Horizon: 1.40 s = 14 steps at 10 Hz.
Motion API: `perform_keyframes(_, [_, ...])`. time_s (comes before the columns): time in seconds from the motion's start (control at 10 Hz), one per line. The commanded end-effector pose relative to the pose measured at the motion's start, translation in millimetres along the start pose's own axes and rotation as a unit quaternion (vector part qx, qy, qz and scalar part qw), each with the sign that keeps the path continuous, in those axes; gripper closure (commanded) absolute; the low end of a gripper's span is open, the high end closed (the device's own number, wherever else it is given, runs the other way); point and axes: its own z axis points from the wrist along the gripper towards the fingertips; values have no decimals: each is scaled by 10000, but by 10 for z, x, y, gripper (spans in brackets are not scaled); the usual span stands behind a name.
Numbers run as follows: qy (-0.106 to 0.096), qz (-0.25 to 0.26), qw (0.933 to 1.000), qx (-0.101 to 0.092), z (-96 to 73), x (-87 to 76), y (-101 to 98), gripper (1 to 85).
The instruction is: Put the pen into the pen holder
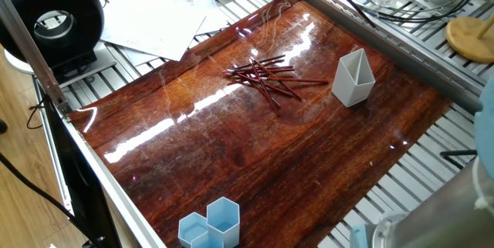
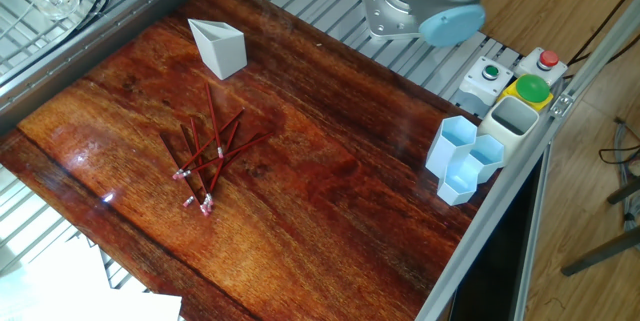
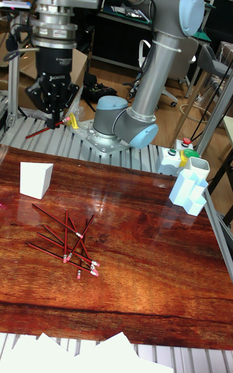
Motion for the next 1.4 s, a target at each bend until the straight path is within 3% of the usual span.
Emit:
perform_keyframes(0.0, [-411, 103, 9990, -132, 24, -25, 39, 847])
perform_keyframes(0.1, [-431, 379, 9977, -374, 17, -42, 158, 847])
perform_keyframes(0.3, [90, 941, 9955, -50, 34, 233, 3, 847])
perform_keyframes(0.4, [138, 1287, 9916, 11, 33, 261, -24, 847])
perform_keyframes(0.5, [-40, 1428, 9897, -67, 34, 164, 4, 847])
perform_keyframes(0.6, [16, 1226, 9925, -14, 34, 196, -19, 847])
perform_keyframes(0.7, [-125, 1091, 9938, -172, 32, 115, 55, 847])
perform_keyframes(0.9, [-817, 961, 9905, -541, -70, 74, 177, 847])
perform_keyframes(1.1, [-958, 795, 9910, -497, -76, 140, 88, 847])
perform_keyframes(1.3, [-1073, 824, 9891, -582, -16, 152, 80, 847])
